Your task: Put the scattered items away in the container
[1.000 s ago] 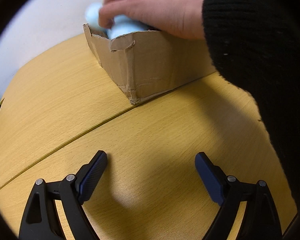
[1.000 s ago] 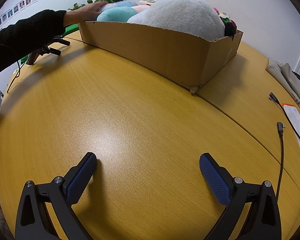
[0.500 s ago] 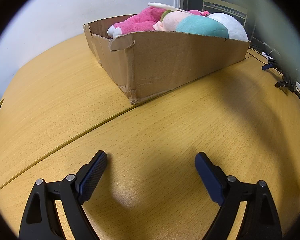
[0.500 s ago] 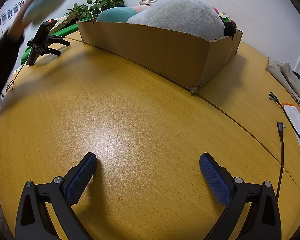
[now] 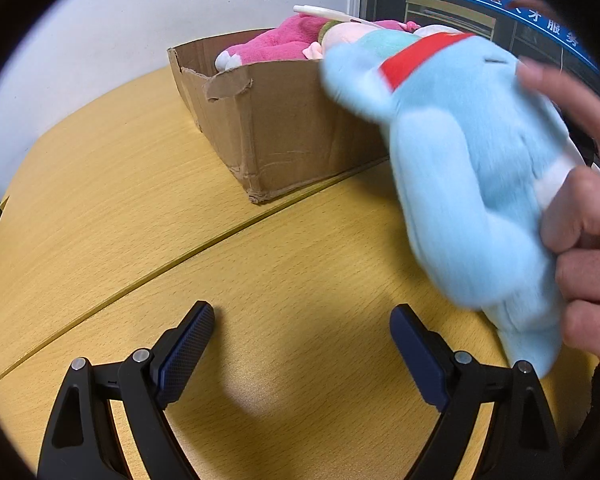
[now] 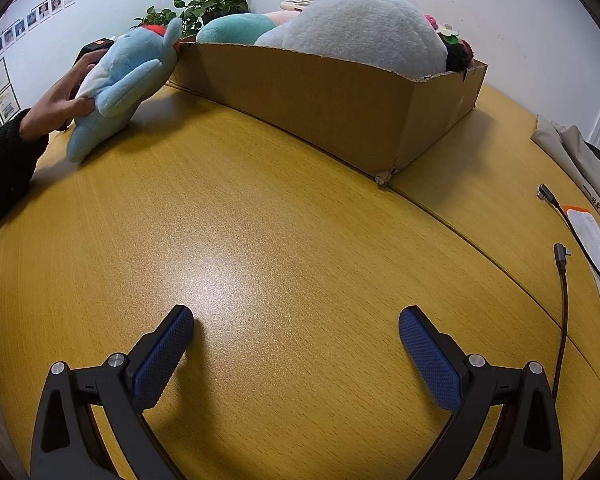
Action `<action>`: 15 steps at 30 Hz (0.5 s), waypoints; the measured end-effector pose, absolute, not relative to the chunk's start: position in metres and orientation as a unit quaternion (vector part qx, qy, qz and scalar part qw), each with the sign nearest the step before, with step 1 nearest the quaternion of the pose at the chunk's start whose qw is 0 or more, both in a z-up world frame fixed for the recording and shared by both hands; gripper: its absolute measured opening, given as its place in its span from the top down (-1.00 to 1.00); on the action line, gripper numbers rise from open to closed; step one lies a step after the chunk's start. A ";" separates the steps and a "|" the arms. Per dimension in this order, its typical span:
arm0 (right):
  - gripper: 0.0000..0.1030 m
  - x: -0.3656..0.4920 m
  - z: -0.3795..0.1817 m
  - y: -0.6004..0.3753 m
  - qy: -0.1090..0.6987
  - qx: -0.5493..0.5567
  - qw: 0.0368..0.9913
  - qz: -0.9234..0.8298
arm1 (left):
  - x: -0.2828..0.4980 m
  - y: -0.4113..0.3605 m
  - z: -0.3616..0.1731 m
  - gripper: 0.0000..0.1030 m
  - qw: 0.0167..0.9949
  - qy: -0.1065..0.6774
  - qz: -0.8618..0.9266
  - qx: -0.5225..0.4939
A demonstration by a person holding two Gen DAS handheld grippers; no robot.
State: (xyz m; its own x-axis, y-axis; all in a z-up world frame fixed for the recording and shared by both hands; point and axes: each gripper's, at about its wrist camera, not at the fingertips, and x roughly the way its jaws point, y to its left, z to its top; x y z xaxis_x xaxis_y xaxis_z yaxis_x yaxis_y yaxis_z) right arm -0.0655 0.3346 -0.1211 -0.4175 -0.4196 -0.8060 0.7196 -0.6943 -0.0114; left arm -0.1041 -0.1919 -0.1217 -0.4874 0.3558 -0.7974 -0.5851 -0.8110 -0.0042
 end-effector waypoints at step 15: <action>-1.00 -0.067 -0.122 0.335 0.181 0.414 0.347 -0.822 | -0.105 -0.191 -0.123 -0.74 0.276 0.135 0.852 -0.424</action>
State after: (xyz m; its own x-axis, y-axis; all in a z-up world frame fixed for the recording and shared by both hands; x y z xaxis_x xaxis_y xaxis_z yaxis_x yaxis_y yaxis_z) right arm -0.0667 0.3350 -0.1215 -0.4174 -0.4198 -0.8060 0.7198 -0.6941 -0.0112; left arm -0.1053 -0.1912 -0.1228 -0.4869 0.3557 -0.7977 -0.5854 -0.8107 -0.0041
